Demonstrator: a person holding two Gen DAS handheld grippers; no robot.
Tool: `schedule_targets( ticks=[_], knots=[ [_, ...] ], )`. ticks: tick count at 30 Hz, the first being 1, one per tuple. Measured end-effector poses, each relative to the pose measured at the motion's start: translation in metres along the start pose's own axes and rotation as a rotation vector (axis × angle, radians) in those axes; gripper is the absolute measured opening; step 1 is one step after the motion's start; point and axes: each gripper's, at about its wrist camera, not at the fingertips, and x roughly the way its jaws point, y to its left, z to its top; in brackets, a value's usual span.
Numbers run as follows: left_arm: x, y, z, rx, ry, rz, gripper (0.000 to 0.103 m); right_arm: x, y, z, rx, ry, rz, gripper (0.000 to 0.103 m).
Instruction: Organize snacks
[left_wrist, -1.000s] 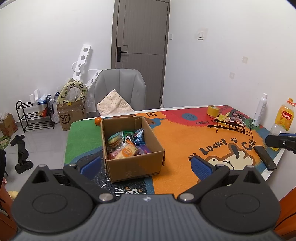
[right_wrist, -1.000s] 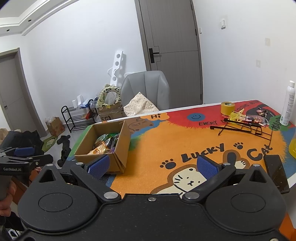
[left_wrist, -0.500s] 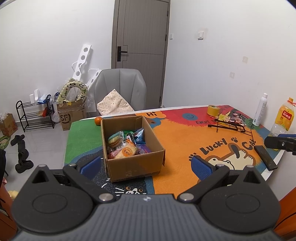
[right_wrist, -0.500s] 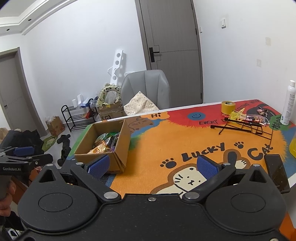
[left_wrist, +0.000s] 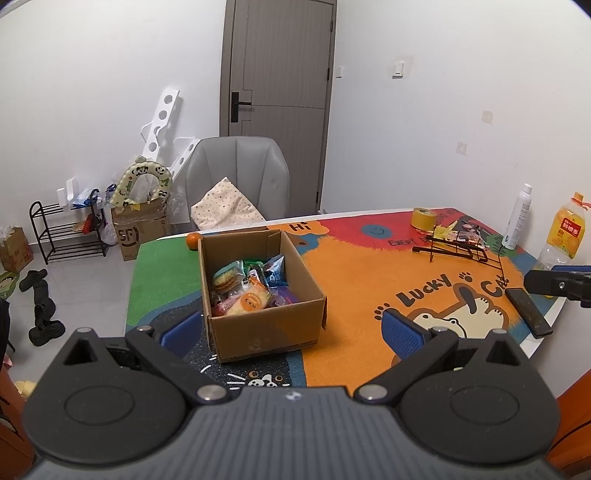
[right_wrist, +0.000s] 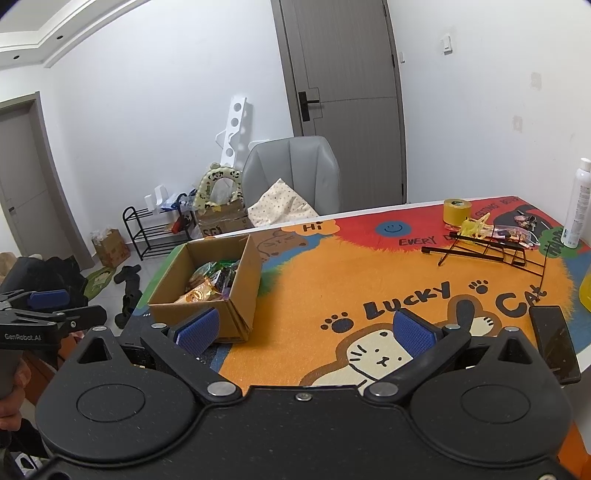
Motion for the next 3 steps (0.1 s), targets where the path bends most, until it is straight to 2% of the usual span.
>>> schedule_targets(
  ticks=[3],
  knots=[
    [0.0005,-0.0008,-0.0004,0.003,0.0,0.004,0.103,0.0008,0.0003,-0.0005,-0.001,0.001,0.001,0.103]
  ],
)
